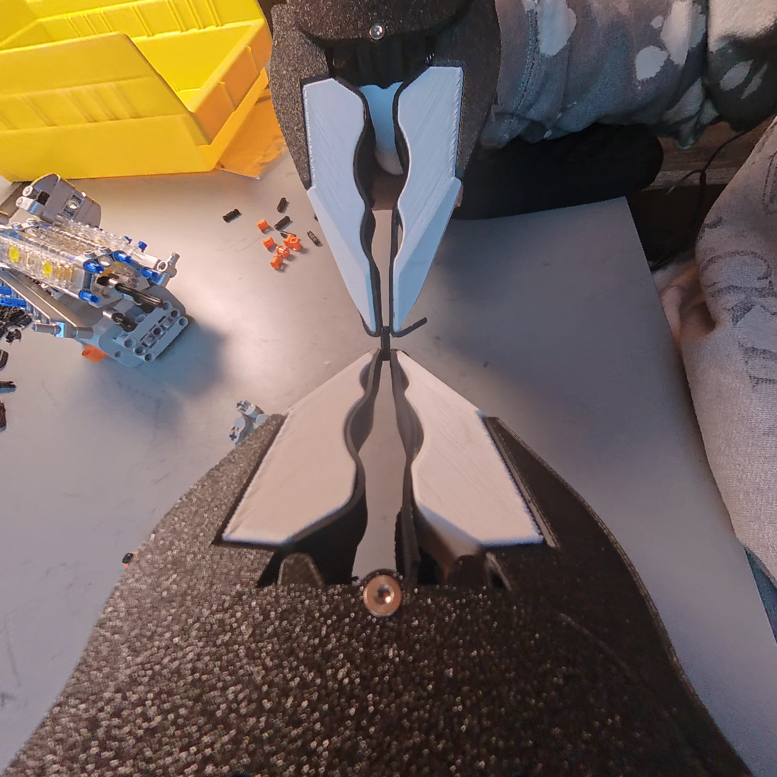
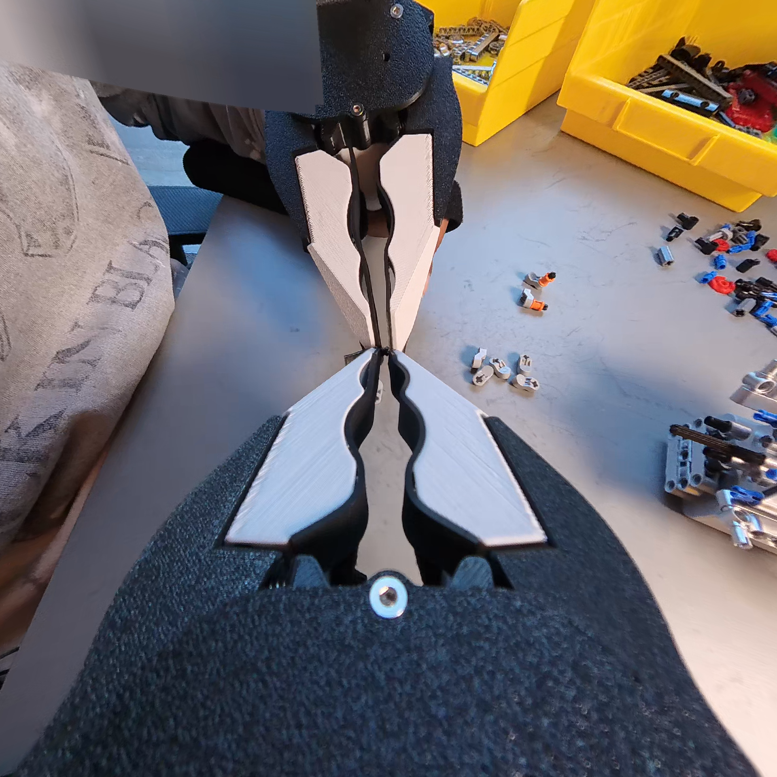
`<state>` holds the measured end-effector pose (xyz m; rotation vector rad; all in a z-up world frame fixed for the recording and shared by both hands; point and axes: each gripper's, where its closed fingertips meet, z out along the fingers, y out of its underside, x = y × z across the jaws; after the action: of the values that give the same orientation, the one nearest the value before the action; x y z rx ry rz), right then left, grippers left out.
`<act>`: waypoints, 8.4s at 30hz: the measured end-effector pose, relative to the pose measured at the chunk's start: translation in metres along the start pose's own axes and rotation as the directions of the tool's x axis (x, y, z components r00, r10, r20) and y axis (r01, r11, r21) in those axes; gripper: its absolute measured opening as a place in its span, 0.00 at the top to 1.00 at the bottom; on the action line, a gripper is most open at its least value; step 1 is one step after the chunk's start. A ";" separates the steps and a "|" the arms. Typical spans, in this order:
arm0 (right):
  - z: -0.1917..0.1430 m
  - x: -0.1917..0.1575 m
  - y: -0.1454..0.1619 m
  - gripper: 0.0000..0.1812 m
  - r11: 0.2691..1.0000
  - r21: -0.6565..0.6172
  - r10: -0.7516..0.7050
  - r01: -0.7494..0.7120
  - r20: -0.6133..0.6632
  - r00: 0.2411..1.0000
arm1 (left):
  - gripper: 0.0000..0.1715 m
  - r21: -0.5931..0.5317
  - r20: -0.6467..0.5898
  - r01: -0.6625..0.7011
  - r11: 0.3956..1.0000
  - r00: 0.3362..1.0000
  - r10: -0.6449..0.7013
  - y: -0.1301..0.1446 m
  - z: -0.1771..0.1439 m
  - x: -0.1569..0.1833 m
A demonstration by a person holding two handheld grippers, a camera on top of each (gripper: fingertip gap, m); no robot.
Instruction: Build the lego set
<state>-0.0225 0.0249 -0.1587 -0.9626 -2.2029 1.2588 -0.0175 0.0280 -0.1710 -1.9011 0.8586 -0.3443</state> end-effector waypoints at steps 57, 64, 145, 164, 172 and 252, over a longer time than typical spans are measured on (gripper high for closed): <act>0.012 -0.005 0.035 0.98 0.981 -0.195 0.017 -0.005 0.060 0.998 | 0.93 -0.197 -0.097 0.027 0.980 0.994 -0.047 0.032 0.011 0.014; 0.017 -0.006 0.040 0.98 0.971 -0.238 -0.010 0.023 0.054 0.998 | 0.95 -0.229 -0.098 0.021 0.973 0.994 -0.045 0.038 0.014 0.015; 0.017 -0.009 0.040 0.99 0.730 -0.501 -0.381 0.464 0.265 0.886 | 0.97 -0.229 -0.199 -0.011 0.973 0.979 -0.035 0.039 0.013 0.015; 0.028 -0.011 0.034 0.99 0.876 -0.370 -0.244 0.309 0.212 0.946 | 0.97 -0.223 -0.178 -0.020 0.975 0.984 -0.020 0.040 0.012 0.016; 0.010 -0.008 -0.011 0.98 0.989 -0.012 -0.144 0.148 0.152 0.978 | 0.91 -0.155 -0.137 0.008 0.988 0.990 -0.030 0.030 0.005 0.007; 0.027 -0.010 0.043 0.99 0.813 -0.432 -0.357 0.390 0.159 0.920 | 0.98 -0.238 -0.157 0.012 0.971 0.986 -0.051 0.041 0.009 0.012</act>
<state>-0.0178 0.0175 -0.2098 -0.5866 -2.6440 0.6099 -0.0211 0.0149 -0.2126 -2.1304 1.0158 -0.4373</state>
